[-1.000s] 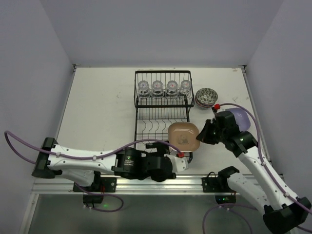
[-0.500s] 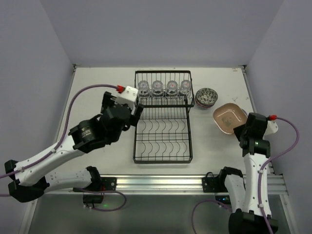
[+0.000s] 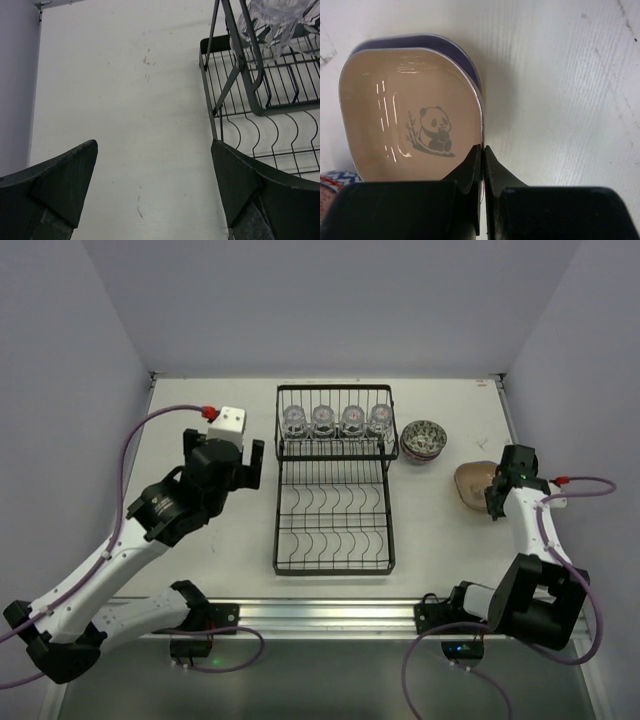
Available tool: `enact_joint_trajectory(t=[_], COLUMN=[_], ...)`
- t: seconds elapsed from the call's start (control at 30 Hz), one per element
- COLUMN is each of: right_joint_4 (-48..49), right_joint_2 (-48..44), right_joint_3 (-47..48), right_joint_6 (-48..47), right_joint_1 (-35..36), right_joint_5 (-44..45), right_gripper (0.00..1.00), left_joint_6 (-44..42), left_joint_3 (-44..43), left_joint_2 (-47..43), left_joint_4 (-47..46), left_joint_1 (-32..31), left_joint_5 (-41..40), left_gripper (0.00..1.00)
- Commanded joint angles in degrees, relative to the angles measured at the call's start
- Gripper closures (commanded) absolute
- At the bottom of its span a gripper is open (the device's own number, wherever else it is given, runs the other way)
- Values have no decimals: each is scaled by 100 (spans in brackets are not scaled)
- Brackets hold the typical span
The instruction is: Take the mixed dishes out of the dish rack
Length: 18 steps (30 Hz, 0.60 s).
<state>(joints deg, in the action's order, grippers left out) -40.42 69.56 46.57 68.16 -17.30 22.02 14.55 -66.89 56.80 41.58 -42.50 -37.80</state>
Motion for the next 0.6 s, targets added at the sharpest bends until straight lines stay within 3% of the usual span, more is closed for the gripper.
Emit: enact_joint_trajectory(t=[0.0, 0.2, 0.47, 0.5, 0.57], right_joint_4=[482, 694, 1044, 1106, 1168], right_joint_2=[198, 426, 726, 726, 682], right_joint_3=[414, 494, 327, 266, 248], right_joint_6=[162, 145, 119, 49, -22], right_joint_1=[-45, -72, -72, -72, -72], right_joint_5=[593, 619, 444, 409, 347], right_gripper=[100, 100, 99, 94, 67], left_joint_6=[154, 171, 119, 119, 119], left_joint_3=[615, 1222, 1293, 1302, 1310], left_joint_2=[-599, -644, -661, -678, -661], left_joint_4=[-202, -695, -757, -766, -766], left_joint_1=[23, 23, 23, 23, 23], left_joint_5=[317, 642, 721, 739, 783], left_gripper=[0, 0, 0, 0, 0])
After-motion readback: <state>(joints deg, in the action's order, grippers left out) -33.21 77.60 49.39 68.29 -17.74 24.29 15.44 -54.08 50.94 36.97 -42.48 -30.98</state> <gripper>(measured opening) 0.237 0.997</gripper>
